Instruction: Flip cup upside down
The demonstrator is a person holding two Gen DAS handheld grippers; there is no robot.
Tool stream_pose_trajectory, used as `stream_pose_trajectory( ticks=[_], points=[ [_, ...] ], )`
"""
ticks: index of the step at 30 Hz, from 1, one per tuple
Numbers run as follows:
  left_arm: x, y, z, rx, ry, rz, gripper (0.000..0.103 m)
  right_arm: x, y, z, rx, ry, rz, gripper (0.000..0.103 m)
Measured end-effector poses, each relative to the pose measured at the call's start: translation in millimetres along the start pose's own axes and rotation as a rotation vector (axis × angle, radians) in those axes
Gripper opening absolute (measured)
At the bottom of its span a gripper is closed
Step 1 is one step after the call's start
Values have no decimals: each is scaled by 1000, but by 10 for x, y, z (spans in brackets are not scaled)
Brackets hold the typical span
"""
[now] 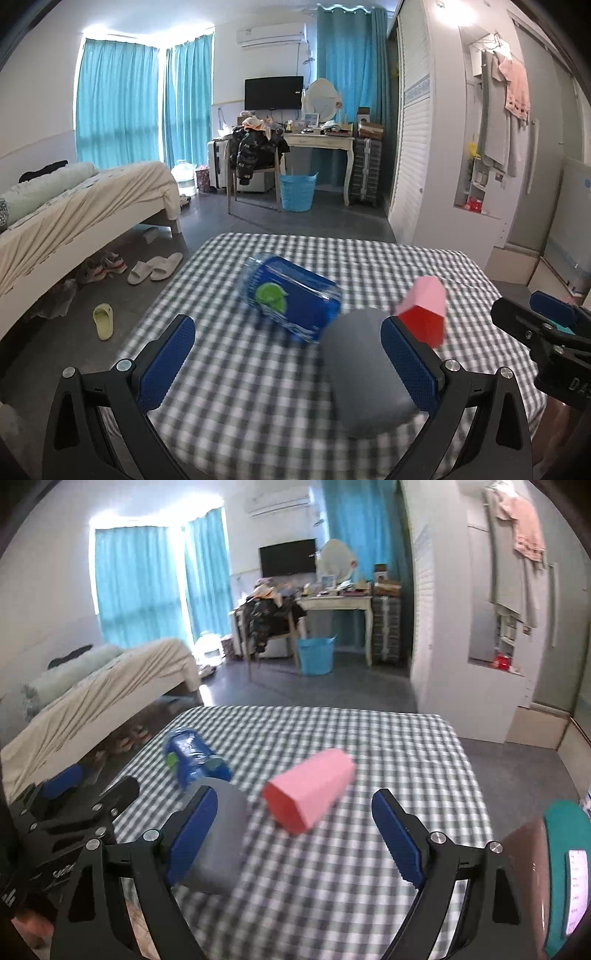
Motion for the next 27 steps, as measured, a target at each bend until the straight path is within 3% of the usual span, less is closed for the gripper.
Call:
stream_pose_trajectory(
  ticks=[5, 10, 18, 19, 21, 27],
  points=[
    [-71, 135, -188, 8, 27, 13, 103, -112, 130, -225, 27, 25, -14, 86],
    [8, 340, -407, 53, 102, 78, 103, -96, 300, -395, 70, 32, 18, 86],
    [236, 615, -499, 30, 141, 175, 101, -53, 359, -536, 87, 39, 31, 86],
    [268, 650, -500, 25, 150, 188, 100, -45, 374, -541, 88, 40, 34, 86],
    [299, 697, -510, 22, 163, 202, 79, 12, 390, -550, 88, 46, 45, 86],
    [290, 679, -467, 16, 195, 206, 77, 90, 445, -532, 88, 50, 64, 86]
  ],
)
Point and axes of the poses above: each gripper's, at about its wrist camera, not at the fingertips, and x roughly the way its jaws point, z to its left, y to its underside, the point moved 1 cm from there along x, roughly the way its jaws point, and after that the axes turned 15 degrees about -z, right-handed, at the moved point
